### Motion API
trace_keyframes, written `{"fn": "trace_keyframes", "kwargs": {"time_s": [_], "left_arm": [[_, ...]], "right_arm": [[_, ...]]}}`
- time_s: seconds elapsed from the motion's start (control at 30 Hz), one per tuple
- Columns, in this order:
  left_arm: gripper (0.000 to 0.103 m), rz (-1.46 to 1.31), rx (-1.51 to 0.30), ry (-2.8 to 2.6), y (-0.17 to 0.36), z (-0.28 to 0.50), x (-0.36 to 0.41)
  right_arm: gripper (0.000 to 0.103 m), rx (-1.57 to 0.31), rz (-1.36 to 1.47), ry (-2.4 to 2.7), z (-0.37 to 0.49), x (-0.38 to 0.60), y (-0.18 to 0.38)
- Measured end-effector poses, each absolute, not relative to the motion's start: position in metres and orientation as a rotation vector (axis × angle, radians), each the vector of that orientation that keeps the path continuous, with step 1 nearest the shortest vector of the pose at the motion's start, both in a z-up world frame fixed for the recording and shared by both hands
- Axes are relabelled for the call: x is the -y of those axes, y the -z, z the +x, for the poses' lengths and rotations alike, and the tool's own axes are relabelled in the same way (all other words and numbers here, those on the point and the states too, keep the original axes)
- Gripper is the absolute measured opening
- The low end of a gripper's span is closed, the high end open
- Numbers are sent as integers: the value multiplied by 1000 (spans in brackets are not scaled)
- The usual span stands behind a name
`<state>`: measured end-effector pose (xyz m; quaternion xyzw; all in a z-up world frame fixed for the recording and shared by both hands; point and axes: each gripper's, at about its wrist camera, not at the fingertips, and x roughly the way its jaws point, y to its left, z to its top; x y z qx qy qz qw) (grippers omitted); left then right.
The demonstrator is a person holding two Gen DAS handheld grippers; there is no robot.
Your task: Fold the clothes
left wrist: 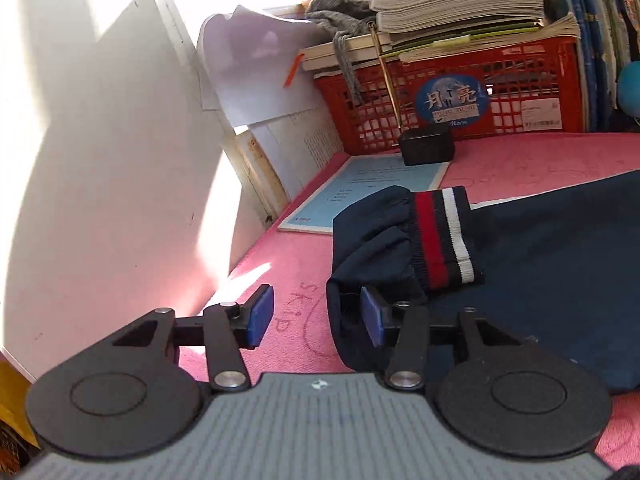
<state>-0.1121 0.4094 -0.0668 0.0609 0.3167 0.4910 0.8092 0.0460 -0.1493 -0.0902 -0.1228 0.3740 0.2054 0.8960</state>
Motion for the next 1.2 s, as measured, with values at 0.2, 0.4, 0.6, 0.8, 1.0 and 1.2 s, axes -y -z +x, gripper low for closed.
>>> {"fn": "trace_keyframes", "kwargs": {"time_s": [0.2,0.4,0.6,0.8,1.0,1.2], "left_arm": [[76,327,-554,-926,52,-101,-367],[62,270,-649,-1057,68,-80,-411],[44,215,-740,-1195,82,-61,-455],[44,169,-664,-1361,51,-116,-467],[48,-17,-613,-1029,36,-149,-400],[53,-352,-636,-632,46,-150,-338]], "right_arm": [[87,-778,-263,-416,45,147,92],[87,-787,-269,-395,48,141,93],[90,-797,-267,-385,50,139,94],[91,-809,-224,-387,55,138,97],[91,-784,-214,-382,54,145,91],[91,-776,-137,-349,57,168,85]]}}
